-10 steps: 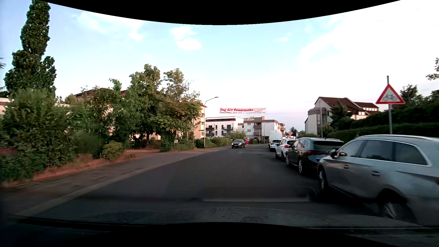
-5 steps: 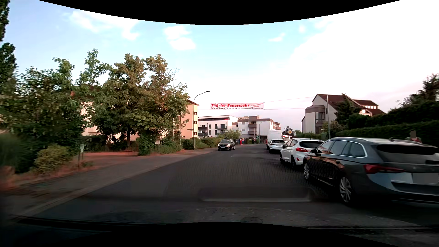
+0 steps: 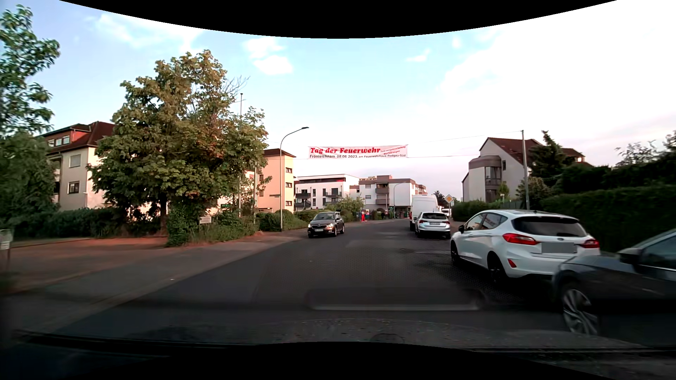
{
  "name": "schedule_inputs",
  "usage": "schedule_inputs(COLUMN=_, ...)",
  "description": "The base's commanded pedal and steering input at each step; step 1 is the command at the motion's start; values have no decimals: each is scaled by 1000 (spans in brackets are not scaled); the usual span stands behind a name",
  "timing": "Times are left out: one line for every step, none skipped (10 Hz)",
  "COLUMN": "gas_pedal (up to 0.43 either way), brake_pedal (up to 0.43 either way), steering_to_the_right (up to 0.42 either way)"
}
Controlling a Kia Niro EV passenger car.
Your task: Follow the waypoints while adhering to traffic rules and regulations
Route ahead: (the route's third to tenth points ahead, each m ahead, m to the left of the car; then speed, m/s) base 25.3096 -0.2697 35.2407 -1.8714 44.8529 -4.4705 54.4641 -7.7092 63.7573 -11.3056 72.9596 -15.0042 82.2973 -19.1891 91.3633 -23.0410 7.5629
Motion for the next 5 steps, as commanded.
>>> schedule_inputs(gas_pedal=8, brake_pedal=0, steering_to_the_right=17)
schedule_inputs(gas_pedal=8, brake_pedal=0, steering_to_the_right=17)
schedule_inputs(gas_pedal=8, brake_pedal=0, steering_to_the_right=17)
schedule_inputs(gas_pedal=8, brake_pedal=0, steering_to_the_right=16)
schedule_inputs(gas_pedal=8, brake_pedal=0, steering_to_the_right=17)
